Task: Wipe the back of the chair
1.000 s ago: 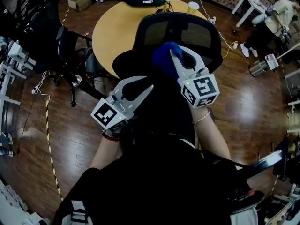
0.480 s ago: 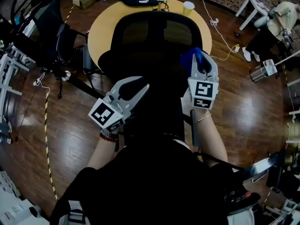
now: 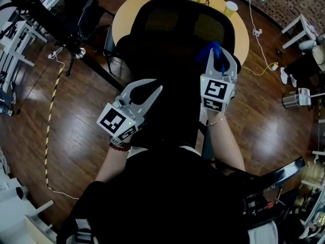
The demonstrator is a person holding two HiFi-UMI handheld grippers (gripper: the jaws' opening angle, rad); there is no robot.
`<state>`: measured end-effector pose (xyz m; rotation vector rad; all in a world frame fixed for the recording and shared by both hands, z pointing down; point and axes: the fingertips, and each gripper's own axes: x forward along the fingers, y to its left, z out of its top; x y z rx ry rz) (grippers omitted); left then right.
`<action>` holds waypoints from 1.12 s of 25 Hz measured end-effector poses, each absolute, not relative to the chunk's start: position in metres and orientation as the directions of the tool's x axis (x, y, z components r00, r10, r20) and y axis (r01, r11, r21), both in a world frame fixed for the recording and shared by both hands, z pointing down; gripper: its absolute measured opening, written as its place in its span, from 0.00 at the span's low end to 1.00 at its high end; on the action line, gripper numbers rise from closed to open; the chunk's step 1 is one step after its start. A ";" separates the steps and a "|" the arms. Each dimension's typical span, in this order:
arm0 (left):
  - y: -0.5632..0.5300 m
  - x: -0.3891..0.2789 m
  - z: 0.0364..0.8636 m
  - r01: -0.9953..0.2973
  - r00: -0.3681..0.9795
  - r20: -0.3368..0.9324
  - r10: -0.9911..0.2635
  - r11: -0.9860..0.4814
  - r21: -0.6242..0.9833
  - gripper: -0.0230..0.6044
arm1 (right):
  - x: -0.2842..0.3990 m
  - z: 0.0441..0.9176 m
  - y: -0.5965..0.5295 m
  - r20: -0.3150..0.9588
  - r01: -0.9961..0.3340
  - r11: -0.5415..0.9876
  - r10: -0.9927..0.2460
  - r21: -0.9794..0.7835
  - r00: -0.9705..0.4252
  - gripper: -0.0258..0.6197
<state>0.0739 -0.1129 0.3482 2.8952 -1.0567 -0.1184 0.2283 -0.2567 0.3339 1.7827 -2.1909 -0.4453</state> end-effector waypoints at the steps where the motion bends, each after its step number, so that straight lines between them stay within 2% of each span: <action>1: -0.113 0.068 0.347 -0.635 0.767 -0.058 -0.639 -0.769 0.077 0.12 | 0.222 0.335 -0.261 0.026 -0.893 0.183 -0.982 0.411 -0.189 0.10; 6: -0.116 0.039 0.329 -0.563 0.822 -0.080 -0.565 -0.825 0.045 0.12 | 0.183 0.340 -0.280 0.083 -0.899 0.180 -0.984 0.400 -0.160 0.10; 14: -0.133 -0.006 0.336 -0.488 0.861 -0.095 -0.500 -0.864 0.122 0.11 | 0.087 0.340 -0.297 0.118 -0.826 0.331 -0.943 0.456 -0.312 0.09; 21: -0.145 -0.038 0.339 -0.462 0.873 -0.105 -0.477 -0.876 0.141 0.10 | 0.051 0.333 -0.299 0.107 -0.822 0.392 -0.917 0.414 -0.383 0.09; 28: -0.148 -0.067 0.354 -0.487 0.854 -0.097 -0.511 -0.851 0.195 0.10 | 0.001 0.327 -0.293 0.104 -0.798 0.438 -0.894 0.413 -0.437 0.09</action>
